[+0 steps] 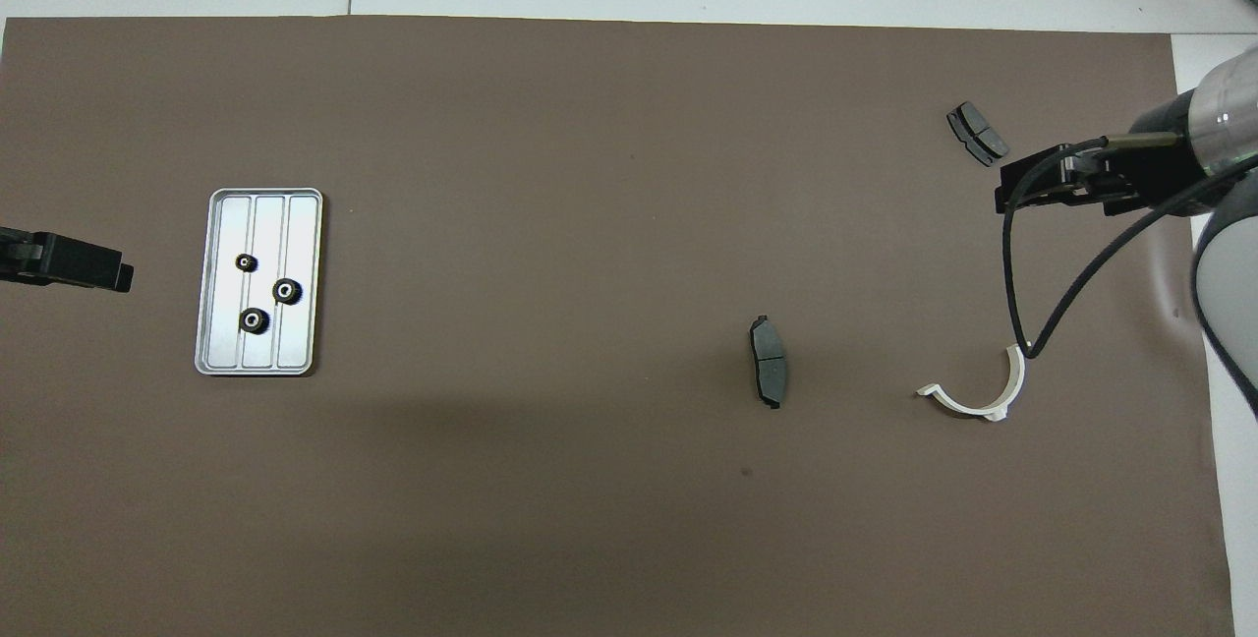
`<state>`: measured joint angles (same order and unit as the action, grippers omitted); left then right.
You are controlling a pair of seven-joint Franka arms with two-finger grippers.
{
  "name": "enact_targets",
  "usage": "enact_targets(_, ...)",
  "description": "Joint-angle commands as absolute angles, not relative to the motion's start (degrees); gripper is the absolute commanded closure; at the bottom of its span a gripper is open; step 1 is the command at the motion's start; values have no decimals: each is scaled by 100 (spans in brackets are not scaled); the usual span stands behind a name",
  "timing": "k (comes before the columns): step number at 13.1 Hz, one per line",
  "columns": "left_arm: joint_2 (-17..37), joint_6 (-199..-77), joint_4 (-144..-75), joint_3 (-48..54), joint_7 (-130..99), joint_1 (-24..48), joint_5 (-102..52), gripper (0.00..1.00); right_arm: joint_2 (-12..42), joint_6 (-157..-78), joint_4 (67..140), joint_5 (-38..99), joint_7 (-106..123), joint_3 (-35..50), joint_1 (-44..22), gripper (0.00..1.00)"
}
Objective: Place bearing gear from tray to pile
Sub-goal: 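Move the left gripper over the metal tray of black gears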
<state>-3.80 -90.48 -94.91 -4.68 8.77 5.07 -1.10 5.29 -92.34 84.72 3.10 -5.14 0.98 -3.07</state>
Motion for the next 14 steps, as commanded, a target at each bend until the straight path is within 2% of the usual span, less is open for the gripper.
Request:
enact_targets(1, -518, -9629, -9876, -510, 879, 501, -18, 0, 457, -9176, 8543, 378, -439, 132, -246, 0)
enact_targets(3, -615, -10228, -10431, -536, 861, 475, -9, 0, 457, -9176, 8543, 378, -439, 132, -246, 0)
enact_targets(6, -361, -11062, -10992, -527, 887, 203, -9, 0, 457, -9167, 8543, 378, -439, 132, -255, 0)
enact_targets(9, -290, -12678, -12335, -527, 870, 114, -9, 0, 457, -9167, 8543, 378, -439, 132, -246, 0)
enact_targets(11, -220, -13540, -12952, -527, 861, 114, -9, 0, 457, -9167, 8543, 378, -439, 132, -246, 0)
enact_targets(14, 42, -14210, -13201, -519, 862, 123, -9, 0, 457, -9167, 8543, 378, -439, 132, -246, 0)
